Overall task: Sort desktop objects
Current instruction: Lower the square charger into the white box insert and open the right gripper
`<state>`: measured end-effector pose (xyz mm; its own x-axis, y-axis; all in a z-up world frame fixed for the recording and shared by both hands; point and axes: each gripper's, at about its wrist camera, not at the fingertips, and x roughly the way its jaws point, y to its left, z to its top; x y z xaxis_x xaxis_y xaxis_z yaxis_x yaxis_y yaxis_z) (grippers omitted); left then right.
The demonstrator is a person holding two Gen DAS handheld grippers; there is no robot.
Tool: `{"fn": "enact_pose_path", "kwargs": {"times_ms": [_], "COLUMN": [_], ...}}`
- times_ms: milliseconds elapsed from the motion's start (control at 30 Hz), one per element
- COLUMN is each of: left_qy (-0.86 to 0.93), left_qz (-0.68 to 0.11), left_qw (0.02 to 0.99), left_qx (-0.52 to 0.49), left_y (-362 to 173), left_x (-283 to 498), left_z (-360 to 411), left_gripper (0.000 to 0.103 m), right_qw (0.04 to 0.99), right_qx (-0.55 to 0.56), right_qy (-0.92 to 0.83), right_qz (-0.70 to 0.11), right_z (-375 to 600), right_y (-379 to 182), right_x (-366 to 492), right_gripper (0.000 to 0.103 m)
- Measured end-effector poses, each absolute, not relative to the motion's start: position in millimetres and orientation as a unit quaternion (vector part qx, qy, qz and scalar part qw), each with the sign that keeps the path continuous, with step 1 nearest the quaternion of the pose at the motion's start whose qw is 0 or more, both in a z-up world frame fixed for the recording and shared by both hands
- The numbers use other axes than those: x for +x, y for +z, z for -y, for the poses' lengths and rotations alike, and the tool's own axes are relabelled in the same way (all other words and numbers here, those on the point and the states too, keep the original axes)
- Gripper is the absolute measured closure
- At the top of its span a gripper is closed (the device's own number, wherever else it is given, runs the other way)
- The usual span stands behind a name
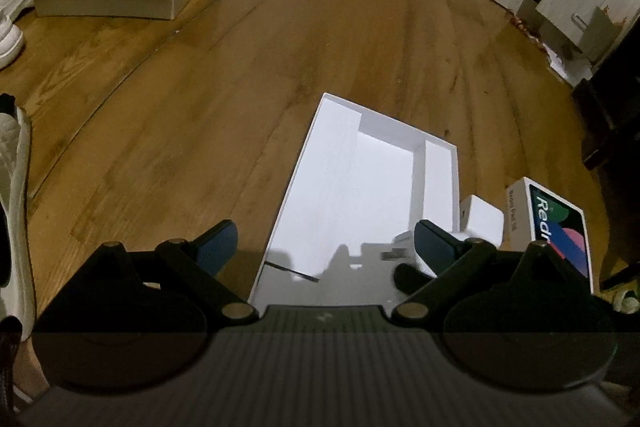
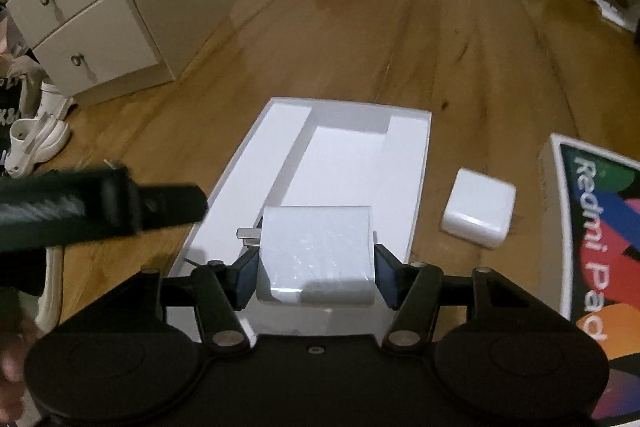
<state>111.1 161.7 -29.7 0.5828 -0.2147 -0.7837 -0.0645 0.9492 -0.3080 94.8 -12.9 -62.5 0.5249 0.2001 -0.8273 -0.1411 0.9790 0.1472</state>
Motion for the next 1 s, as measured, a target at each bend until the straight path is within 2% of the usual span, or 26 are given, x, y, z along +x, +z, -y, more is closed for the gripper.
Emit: {"fn": "enact_pose_path", "kwargs": {"times_ms": [567, 1000], "left_qy": [-0.044, -0.038], "left_qz": [-0.461, -0.471], "left_qw": [0.872, 0.866], "left_qx": [-0.16, -0.165], "left_y": [-39, -45], "left_x": [114, 114], "left_z": [-164, -163], "left_gripper": [0.007, 0.007], "right_qw": [0.862, 0.869], "right_qx": [0.016, 0.04], "right_qy": [0.105, 0.089], "right_qz": [-0.496, -0.486], "right_z": [-24, -12], "right_y": [-101, -95], "right_x": [109, 109], "right_gripper": [0.039, 0.037]}}
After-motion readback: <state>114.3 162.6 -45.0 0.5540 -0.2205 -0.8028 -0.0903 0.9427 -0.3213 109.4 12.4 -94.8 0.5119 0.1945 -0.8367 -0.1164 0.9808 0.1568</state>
